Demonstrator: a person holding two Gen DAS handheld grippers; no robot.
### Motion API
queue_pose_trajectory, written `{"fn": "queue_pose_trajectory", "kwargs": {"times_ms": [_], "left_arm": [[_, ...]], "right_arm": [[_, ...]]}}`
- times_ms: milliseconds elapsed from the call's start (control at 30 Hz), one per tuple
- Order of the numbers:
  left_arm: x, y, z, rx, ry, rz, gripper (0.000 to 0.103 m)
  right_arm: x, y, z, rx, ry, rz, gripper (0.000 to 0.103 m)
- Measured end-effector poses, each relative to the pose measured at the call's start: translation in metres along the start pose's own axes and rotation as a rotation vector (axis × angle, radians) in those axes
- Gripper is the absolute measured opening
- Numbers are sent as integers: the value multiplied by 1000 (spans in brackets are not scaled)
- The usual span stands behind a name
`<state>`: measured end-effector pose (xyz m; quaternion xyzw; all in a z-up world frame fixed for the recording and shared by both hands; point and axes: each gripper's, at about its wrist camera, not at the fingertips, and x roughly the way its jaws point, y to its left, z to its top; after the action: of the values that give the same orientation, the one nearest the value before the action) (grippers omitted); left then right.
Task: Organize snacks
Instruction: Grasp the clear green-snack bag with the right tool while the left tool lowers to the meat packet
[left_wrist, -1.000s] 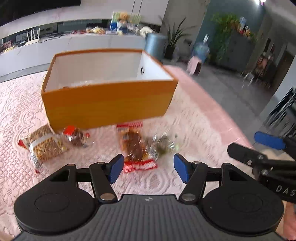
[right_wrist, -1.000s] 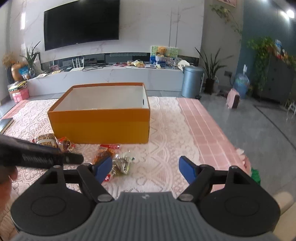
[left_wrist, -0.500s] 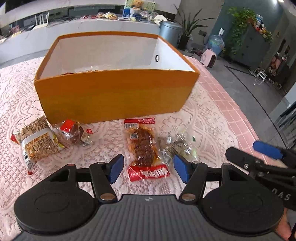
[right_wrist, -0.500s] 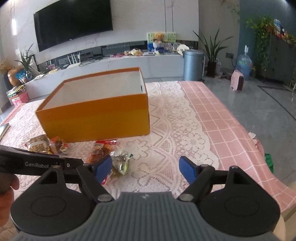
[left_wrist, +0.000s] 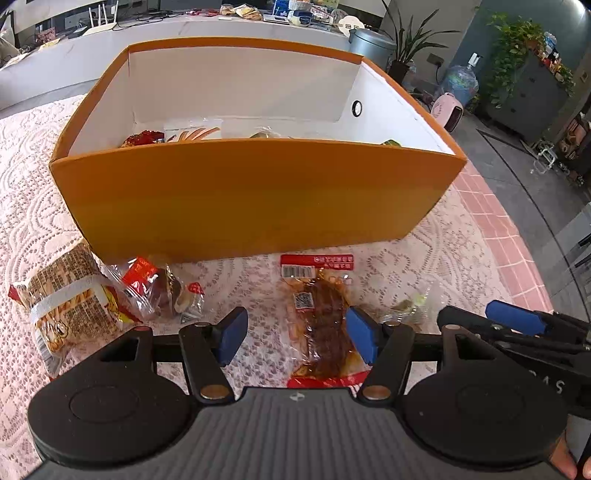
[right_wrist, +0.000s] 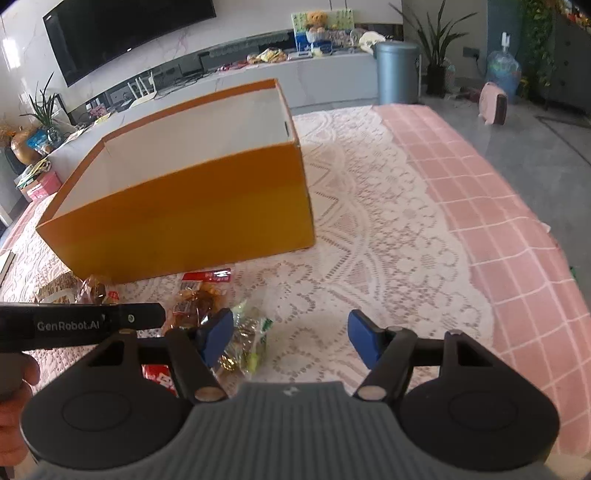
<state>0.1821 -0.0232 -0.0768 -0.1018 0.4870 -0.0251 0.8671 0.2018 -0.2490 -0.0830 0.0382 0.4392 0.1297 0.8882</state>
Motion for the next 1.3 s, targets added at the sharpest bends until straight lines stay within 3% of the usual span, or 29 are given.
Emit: {"fn": "queue_pose_trajectory", "kwargs": {"times_ms": [200, 267, 433, 800, 900, 933, 967, 1000, 1200, 1300], "left_arm": [[6, 7, 0, 4, 12, 25, 72], [8, 10, -1, 3, 16, 30, 72], [12, 12, -2, 1, 26, 25, 72], [8, 11, -7, 5, 8, 2, 72], [4, 11, -7, -2, 0, -16, 72], [3, 11, -7, -6, -2, -26, 72], [2, 11, -7, -9, -5, -36, 72], [1, 11, -7, -11, -7, -45, 72], [7, 14, -7, -41, 12, -64, 72], [10, 13, -7, -42, 22, -69, 72]], "right_arm": [[18, 5, -1, -27, 49, 32, 66], [19, 4, -1, -20, 46, 67, 54], [23, 7, -4, -22, 43, 150, 39], [29, 6, -3, 14, 48, 189, 38], [24, 5, -4, 18, 31, 205, 30], [21, 4, -4, 15, 15, 208, 22], [18, 4, -5, 16, -2, 208, 6], [15, 3, -5, 23, -18, 210, 1], [16, -6, -4, 80, -4, 216, 2], [19, -7, -4, 87, 8, 226, 21]]}}
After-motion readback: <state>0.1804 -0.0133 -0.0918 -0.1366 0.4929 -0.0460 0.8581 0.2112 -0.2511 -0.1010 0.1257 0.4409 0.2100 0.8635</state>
